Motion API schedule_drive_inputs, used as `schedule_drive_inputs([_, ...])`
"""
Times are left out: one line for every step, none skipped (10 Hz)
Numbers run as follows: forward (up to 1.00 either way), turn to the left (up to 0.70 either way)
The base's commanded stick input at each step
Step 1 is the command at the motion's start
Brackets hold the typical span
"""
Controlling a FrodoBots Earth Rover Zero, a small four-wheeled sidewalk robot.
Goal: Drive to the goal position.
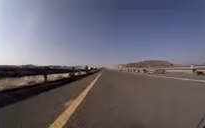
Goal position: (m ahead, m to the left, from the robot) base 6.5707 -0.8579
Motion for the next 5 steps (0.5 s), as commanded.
schedule_drive_inputs([0.85, 0.00])
schedule_drive_inputs([0.85, 0.00])
schedule_drive_inputs([0.85, 0.00])
schedule_drive_inputs([0.85, 0.00])
schedule_drive_inputs([0.85, 0.00])
